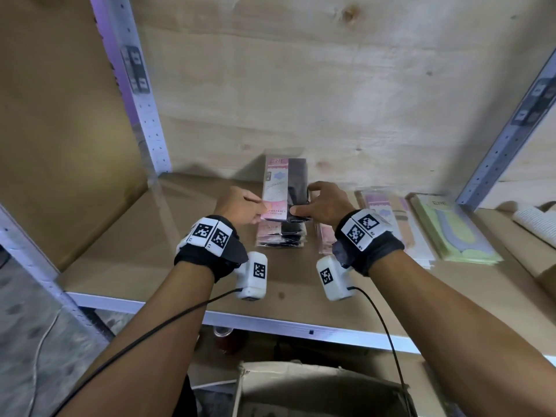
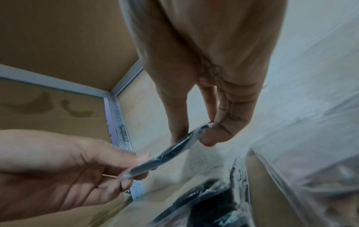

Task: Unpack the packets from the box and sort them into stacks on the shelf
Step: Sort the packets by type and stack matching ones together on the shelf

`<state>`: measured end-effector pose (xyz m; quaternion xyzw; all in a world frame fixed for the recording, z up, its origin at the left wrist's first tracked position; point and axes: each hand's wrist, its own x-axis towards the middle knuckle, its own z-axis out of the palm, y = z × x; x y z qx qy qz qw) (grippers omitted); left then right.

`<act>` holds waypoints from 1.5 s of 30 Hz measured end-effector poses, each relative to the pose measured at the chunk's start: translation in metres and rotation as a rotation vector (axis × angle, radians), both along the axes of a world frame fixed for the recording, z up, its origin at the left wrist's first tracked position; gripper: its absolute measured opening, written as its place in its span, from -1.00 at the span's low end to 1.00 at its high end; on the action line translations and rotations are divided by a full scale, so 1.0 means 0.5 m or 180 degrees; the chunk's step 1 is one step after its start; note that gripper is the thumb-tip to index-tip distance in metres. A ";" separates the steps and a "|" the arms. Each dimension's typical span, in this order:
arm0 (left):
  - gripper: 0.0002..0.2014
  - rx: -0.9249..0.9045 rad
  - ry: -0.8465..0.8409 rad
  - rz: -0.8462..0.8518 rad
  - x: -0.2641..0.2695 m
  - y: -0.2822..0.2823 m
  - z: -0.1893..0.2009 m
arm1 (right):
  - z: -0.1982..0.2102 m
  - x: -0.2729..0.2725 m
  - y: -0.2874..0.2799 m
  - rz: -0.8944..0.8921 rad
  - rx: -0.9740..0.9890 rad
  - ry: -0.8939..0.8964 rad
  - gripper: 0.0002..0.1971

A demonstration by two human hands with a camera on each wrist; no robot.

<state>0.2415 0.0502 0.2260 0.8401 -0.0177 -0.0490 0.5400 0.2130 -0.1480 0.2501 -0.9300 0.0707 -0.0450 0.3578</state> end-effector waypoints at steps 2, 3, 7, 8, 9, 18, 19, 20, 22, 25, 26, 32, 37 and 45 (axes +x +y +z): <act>-0.92 0.0085 0.0008 0.0045 0.003 0.006 -0.006 | -0.004 0.009 0.014 0.0008 -0.0093 0.0061 -0.24; -0.89 0.0147 0.0016 0.0069 0.004 0.007 -0.011 | -0.007 0.012 0.019 0.0037 -0.0167 0.0097 -0.30; -0.81 0.0272 0.0141 0.0156 0.009 0.012 -0.029 | -0.022 0.018 0.035 0.0146 -0.0311 0.0439 -0.40; -0.81 0.0294 0.0182 0.0159 0.011 0.012 -0.032 | -0.025 0.019 0.036 0.0137 -0.0312 0.0494 -0.38; -0.82 0.0304 0.0231 0.0150 0.012 0.013 -0.034 | -0.027 0.020 0.037 0.0128 -0.0342 0.0525 -0.38; -0.79 0.0385 0.0346 0.0006 0.019 0.009 -0.046 | -0.028 0.036 0.043 0.0115 -0.0637 0.0708 -0.55; -0.79 0.0400 0.0340 -0.0008 0.019 0.007 -0.046 | -0.028 0.037 0.044 0.0099 -0.0641 0.0699 -0.56; -0.80 0.0420 0.0330 -0.0012 0.019 0.006 -0.047 | -0.029 0.038 0.046 0.0084 -0.0650 0.0697 -0.57; -0.80 0.0412 0.0331 0.0014 0.021 0.004 -0.049 | -0.030 0.041 0.047 0.0069 -0.0690 0.0739 -0.58; -0.82 0.0373 0.0410 -0.0023 0.023 0.002 -0.051 | -0.033 0.045 0.045 0.0061 -0.0668 0.0840 -0.59; -0.83 0.0336 0.0453 -0.0049 0.024 0.002 -0.052 | -0.034 0.046 0.044 0.0058 -0.0620 0.0873 -0.58; -0.75 -0.0221 0.0707 -0.0229 0.022 -0.006 -0.058 | -0.040 0.051 0.046 -0.0082 -0.0456 0.0809 -0.58; -0.74 -0.0260 0.0713 -0.0213 0.027 -0.009 -0.056 | -0.039 0.051 0.056 -0.0112 -0.0659 0.0773 -0.69; -0.75 0.0502 0.0220 -0.0215 0.035 -0.023 -0.061 | -0.050 0.058 0.062 -0.0323 -0.0619 0.0684 -0.77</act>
